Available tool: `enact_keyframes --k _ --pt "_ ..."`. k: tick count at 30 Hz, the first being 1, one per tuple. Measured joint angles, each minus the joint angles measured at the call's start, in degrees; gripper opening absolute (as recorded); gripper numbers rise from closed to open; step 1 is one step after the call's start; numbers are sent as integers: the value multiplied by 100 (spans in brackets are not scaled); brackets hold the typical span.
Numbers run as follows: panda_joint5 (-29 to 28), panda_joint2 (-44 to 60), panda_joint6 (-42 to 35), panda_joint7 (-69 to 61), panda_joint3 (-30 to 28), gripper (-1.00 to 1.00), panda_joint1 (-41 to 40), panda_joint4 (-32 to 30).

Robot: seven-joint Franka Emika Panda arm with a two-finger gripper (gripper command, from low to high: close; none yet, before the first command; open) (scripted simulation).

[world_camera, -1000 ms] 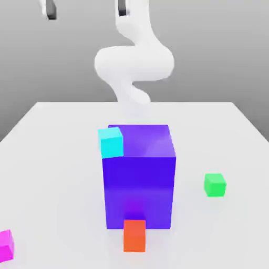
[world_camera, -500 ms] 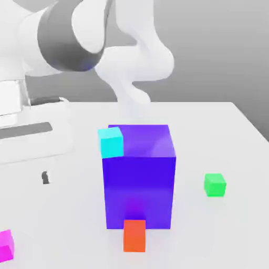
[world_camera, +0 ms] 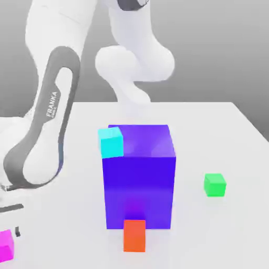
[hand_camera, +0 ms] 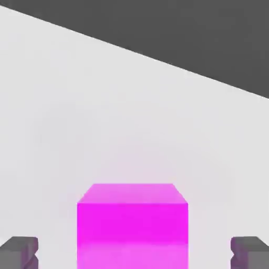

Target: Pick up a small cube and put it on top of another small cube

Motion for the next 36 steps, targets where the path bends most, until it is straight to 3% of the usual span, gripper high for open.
enact_keyframes --k 5,10,12,24,31,36 --pt "39 57 25 -30 38 -100 -31 16" --pt "-489 -727 -514 359 -476 -100 356 -190" --pt "-422 -864 -554 409 -411 -100 422 -201" --pt "-725 -2444 -314 884 850 -100 2145 -1510" --pt "-1607 -3672 -102 1452 1734 -100 3910 -2773" --pt "-2333 -4574 11 1862 2622 -100 4524 -3815"
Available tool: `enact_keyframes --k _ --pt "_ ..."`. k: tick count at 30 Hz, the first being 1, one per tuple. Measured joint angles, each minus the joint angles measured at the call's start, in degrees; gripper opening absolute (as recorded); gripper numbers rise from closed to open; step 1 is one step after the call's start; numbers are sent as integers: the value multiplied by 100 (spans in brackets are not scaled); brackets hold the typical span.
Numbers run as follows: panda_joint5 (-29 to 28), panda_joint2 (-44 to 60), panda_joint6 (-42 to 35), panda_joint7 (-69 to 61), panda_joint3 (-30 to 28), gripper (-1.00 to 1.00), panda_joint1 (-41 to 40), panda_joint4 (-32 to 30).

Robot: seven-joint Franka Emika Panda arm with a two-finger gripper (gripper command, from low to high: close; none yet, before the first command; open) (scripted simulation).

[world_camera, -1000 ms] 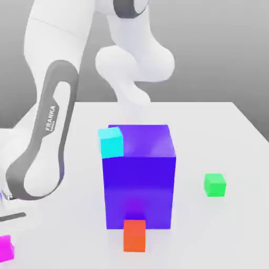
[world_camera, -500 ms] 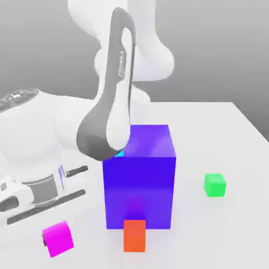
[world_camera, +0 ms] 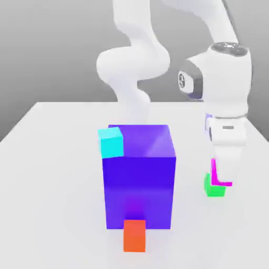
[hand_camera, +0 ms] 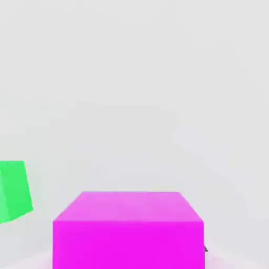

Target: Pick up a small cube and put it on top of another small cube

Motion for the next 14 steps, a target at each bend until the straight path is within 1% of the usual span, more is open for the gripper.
enact_keyframes --k 2,4,8,11,12,14 --pt "-93 -219 -4 -5 266 -100 257 -326" --pt "-54 -137 71 -104 333 -100 398 -477" --pt "-236 586 757 -2 394 -100 350 -491" --pt "-543 1203 1340 210 397 -100 251 -466" --pt "-618 1315 1447 262 383 100 242 -460" --pt "-618 1315 1446 262 383 100 241 -460"
